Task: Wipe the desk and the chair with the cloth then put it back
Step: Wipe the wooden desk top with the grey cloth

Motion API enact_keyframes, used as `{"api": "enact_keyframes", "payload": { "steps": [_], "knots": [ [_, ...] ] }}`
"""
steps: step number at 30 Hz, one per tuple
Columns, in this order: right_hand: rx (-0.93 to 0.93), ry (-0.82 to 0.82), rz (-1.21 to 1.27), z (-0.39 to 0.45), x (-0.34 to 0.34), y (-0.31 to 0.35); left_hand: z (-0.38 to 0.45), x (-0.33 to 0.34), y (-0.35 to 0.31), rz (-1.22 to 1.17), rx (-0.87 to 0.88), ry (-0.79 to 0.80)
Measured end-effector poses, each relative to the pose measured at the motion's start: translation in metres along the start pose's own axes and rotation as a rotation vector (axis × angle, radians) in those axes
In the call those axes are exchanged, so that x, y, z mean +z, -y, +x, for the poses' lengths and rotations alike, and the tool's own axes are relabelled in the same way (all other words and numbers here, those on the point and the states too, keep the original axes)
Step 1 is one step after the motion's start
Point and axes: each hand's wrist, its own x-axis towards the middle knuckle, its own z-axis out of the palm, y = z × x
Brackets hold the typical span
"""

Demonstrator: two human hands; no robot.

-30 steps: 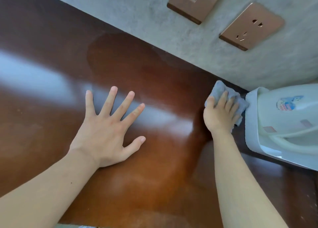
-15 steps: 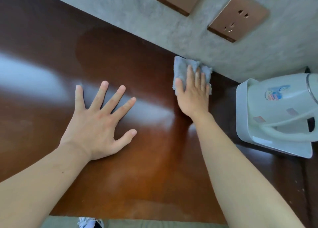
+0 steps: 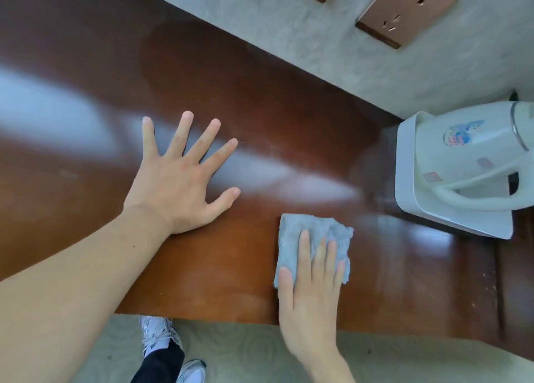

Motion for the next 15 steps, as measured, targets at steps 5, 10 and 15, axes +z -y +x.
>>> {"api": "enact_keyframes", "payload": {
  "steps": [5, 10, 15],
  "knots": [
    [-0.052, -0.030, -0.092, -0.055, 0.018, 0.024, 0.001, 0.001, 0.001, -0.008, -0.002, -0.016],
    [-0.118, 0.010, -0.035, 0.013, -0.001, 0.038, 0.000, 0.001, 0.000, -0.013, -0.011, -0.017],
    [-0.088, -0.098, -0.074, 0.170, -0.027, 0.069, 0.001, 0.001, 0.000, -0.029, -0.015, -0.035]
  ]
}}
